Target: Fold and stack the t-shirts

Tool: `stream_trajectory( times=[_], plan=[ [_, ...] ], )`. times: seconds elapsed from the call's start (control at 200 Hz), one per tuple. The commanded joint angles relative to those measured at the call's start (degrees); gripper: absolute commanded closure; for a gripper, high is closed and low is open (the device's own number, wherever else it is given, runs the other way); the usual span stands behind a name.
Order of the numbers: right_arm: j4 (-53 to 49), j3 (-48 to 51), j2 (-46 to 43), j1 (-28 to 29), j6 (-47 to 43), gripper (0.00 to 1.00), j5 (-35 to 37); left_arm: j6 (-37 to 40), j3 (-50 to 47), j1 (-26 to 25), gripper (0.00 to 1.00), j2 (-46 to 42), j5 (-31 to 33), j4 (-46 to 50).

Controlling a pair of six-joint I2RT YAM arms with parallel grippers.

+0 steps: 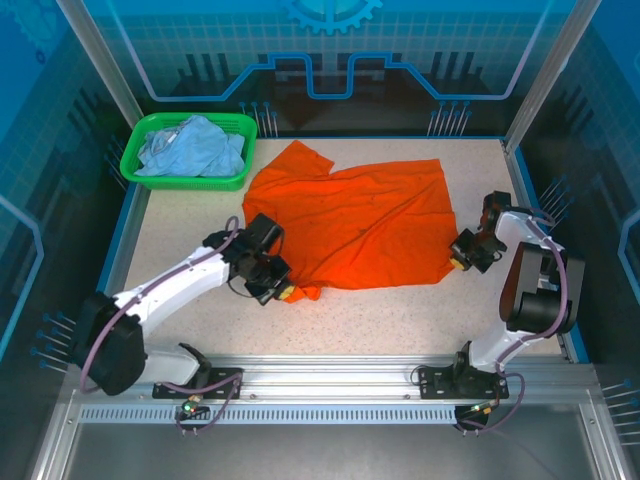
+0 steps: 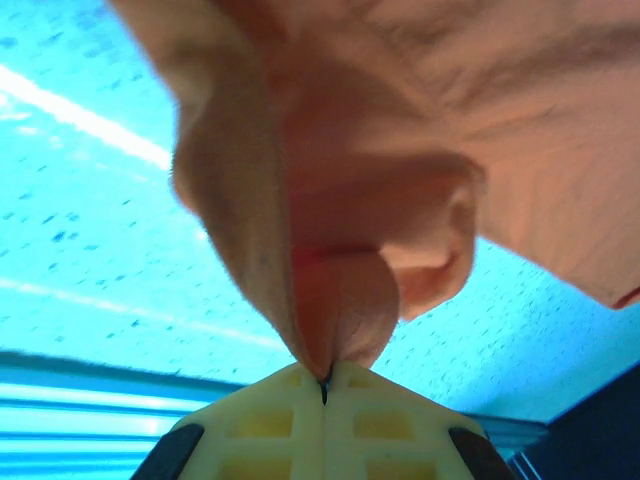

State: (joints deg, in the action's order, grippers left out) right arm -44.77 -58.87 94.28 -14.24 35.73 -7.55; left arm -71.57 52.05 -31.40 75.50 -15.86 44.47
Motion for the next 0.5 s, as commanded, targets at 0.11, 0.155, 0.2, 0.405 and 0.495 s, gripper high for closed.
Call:
stream_trajectory(
  times=[0.11,0.155,0.2,0.405,0.495],
  plan=[
    [-2.8,-0.7,-2.2,0.6,-1.4,1.0,1.4,7.6,-8.0,1.9,1.0,-11.9,-10.6,9.3],
    [-2.8,-0.6,-2.2,0.7,-1.4,1.0,1.7,8.0,-9.6,2.6,1.0,-14.6,-11.7,9.2],
    [-2.9,-0.4,-2.1,0.6,-1.3,1.0,1.9,8.9,-11.1,2.8,0.99,-16.1,-13.6,9.3],
    [-2.7,0.1,-1.6,0.5,-1.4,1.0,2.1,13.9,-12.8,2.9,0.98,-21.0,-7.9,23.6],
    [-2.6,0.4,-1.8,0.6,-1.3,1.0,1.9,12.2,-12.0,4.2,0.51,-25.6,-0.2,30.6]
  ],
)
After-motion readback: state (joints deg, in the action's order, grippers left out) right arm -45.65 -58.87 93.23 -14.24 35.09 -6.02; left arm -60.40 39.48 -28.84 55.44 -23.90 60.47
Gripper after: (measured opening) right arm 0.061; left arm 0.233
